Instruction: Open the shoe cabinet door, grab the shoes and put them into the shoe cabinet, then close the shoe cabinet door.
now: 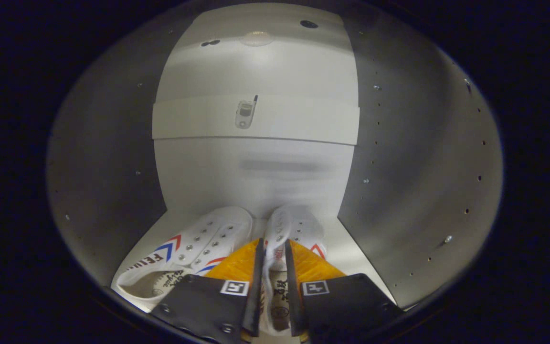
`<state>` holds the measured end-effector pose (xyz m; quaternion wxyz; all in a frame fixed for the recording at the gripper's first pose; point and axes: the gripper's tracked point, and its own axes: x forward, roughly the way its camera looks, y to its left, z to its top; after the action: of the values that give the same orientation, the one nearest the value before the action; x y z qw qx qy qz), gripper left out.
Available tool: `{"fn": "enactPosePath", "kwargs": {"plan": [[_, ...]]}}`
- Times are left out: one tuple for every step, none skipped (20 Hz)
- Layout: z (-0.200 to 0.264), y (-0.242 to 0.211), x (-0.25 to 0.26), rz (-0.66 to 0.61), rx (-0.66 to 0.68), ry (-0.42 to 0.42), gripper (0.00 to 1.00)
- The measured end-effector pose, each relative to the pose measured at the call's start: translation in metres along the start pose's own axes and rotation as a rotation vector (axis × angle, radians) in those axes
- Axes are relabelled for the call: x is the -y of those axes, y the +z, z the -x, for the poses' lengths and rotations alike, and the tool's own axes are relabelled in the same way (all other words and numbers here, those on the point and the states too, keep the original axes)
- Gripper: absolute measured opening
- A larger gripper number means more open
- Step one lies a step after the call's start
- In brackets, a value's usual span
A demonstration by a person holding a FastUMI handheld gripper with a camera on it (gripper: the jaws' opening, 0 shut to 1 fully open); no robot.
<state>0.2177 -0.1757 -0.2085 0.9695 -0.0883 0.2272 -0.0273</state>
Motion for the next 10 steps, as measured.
{"fn": "enactPosePath", "kwargs": {"plan": [[0.001,-0.003,-0.002,-0.013,-0.008,0.002,0.28],[0.004,-0.005,-0.002,-0.03,-0.014,0.006,0.3],[0.007,-0.003,-0.002,-0.049,-0.01,0.009,0.31],[0.011,-0.001,-0.001,-0.061,-0.004,0.008,0.32],[0.015,0.0,-0.001,-0.067,0.002,0.007,0.33],[0.02,0.001,-0.001,-0.068,0.008,0.008,0.33],[0.025,0.002,-0.002,-0.066,0.013,0.008,0.33],[0.031,0.004,-0.004,-0.065,0.019,0.01,0.33],[0.037,0.006,-0.005,-0.065,0.028,0.011,0.33],[0.044,0.008,-0.006,-0.064,0.037,0.009,0.33]]}}
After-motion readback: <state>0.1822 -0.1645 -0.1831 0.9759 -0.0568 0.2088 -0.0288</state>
